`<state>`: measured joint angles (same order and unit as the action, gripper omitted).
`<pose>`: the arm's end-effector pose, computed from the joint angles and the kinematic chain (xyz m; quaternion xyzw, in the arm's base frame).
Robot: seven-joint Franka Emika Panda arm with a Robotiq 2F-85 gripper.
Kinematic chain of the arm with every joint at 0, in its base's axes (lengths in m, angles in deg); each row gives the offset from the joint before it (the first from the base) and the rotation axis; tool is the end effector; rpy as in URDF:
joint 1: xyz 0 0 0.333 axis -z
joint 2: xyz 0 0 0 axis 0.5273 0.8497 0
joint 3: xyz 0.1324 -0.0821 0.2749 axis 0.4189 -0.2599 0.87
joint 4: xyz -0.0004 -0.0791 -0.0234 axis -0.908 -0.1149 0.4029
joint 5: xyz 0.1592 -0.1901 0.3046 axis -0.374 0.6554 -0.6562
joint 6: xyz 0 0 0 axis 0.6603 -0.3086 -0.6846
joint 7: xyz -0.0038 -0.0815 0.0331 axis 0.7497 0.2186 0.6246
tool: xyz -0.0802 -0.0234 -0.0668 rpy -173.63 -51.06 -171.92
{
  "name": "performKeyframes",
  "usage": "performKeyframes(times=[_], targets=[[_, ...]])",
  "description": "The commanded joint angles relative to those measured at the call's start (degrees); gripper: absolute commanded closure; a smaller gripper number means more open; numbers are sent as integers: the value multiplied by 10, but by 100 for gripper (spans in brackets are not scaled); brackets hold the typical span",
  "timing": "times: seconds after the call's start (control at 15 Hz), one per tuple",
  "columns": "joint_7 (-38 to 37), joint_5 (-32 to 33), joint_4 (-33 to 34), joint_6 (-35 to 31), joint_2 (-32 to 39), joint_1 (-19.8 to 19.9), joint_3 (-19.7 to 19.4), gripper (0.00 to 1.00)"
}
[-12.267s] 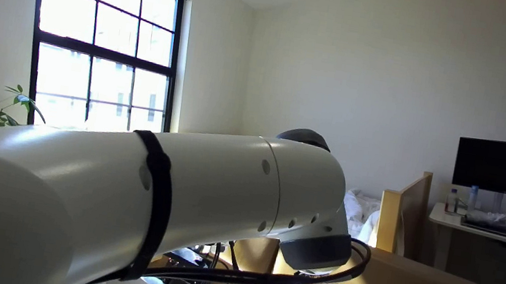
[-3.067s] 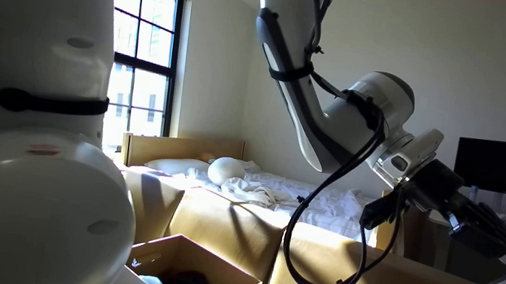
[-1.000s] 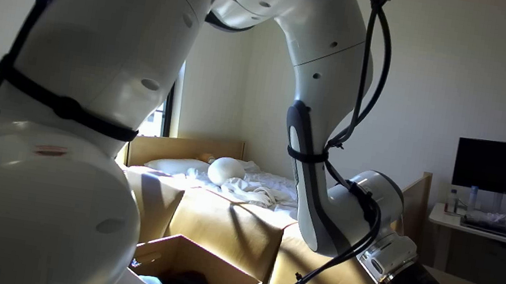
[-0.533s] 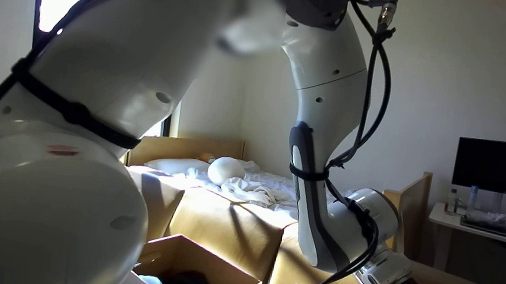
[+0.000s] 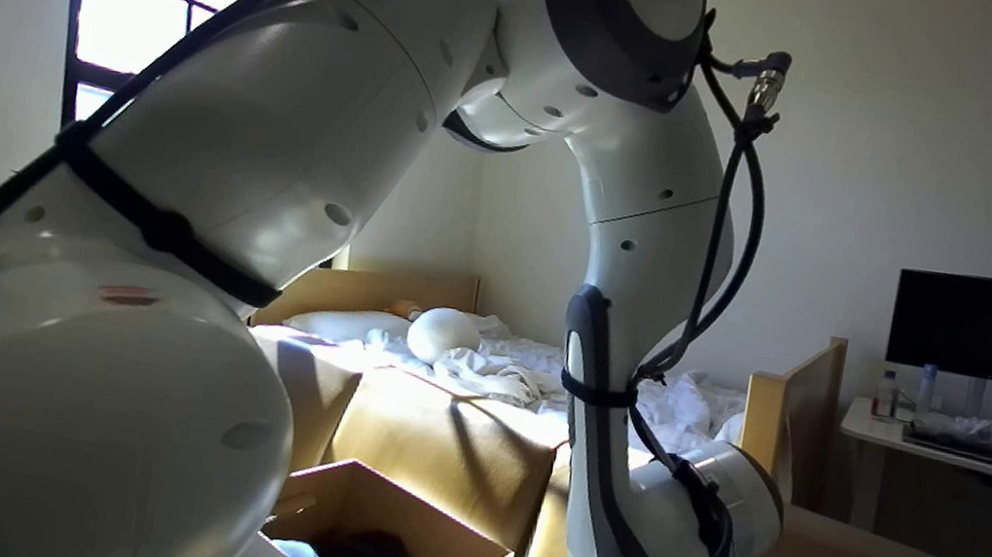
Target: Remove the yellow book and then the brown book from the box and place them on the right armrest of the chair
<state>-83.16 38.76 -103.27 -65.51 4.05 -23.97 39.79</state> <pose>0.4085 -0.2336 0.0936 0.5039 -0.6936 0.2400 0.4554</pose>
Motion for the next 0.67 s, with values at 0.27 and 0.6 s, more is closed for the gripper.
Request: performKeyframes(times=[0.27,0.6], targets=[[0,-13,1,-17,29,-7,-1,98],[0,-33,11,-35,28,-4,13,98]])
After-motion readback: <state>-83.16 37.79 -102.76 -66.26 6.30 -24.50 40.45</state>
